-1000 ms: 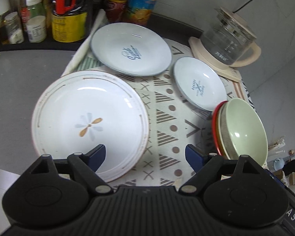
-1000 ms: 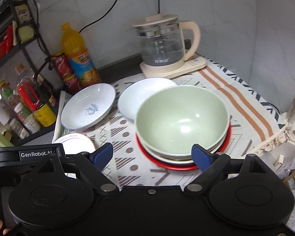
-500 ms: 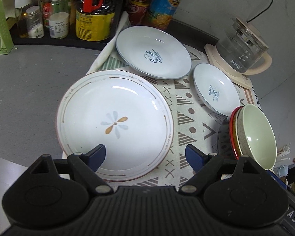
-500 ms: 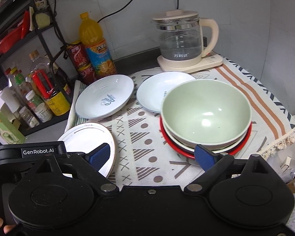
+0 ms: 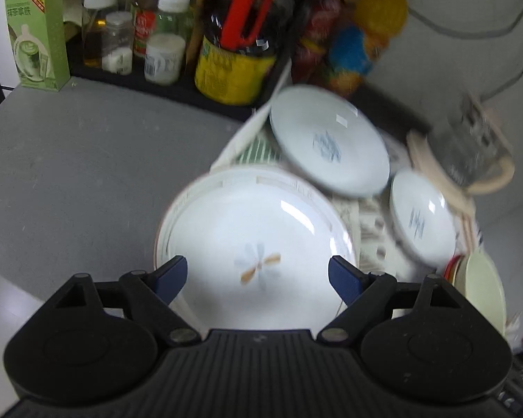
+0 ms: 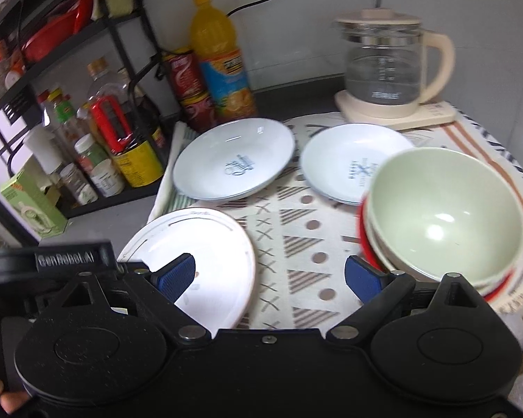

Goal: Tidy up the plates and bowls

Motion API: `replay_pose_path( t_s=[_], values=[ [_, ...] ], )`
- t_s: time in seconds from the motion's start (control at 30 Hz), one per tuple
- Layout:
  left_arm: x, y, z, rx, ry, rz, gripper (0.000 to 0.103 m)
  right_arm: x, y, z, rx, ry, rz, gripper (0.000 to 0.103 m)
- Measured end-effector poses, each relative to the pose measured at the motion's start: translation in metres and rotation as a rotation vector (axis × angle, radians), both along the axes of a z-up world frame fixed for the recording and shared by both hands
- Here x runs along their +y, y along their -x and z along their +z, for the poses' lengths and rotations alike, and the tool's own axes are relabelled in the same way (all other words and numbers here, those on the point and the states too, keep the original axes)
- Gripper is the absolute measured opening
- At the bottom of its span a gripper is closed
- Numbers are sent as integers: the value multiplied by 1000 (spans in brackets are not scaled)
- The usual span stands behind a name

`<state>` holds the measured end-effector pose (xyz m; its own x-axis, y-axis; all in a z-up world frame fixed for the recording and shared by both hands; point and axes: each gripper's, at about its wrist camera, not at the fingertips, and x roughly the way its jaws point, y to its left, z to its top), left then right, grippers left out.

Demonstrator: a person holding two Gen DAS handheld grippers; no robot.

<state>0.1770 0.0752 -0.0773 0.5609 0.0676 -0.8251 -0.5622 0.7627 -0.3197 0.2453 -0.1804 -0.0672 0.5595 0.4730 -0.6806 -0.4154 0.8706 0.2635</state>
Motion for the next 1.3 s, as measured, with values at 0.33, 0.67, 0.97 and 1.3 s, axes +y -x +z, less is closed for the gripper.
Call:
replay_pose_path(
  t_s=[0.33, 0.67, 0.97, 1.3],
  values=[
    [23, -46, -5, -2, -24, 2, 86, 31, -39, 2, -9, -18, 32, 92],
    [38, -105, -21, 7, 11, 7, 83, 51, -92, -23, 75, -32, -1, 73],
    [50, -147, -40, 8, 32, -10, 74, 74, -140, -49, 167, -27, -49, 62],
    [56, -181, -72, 76, 85, -15, 50, 94, -173, -79, 263, -28, -86, 42]
  ],
)
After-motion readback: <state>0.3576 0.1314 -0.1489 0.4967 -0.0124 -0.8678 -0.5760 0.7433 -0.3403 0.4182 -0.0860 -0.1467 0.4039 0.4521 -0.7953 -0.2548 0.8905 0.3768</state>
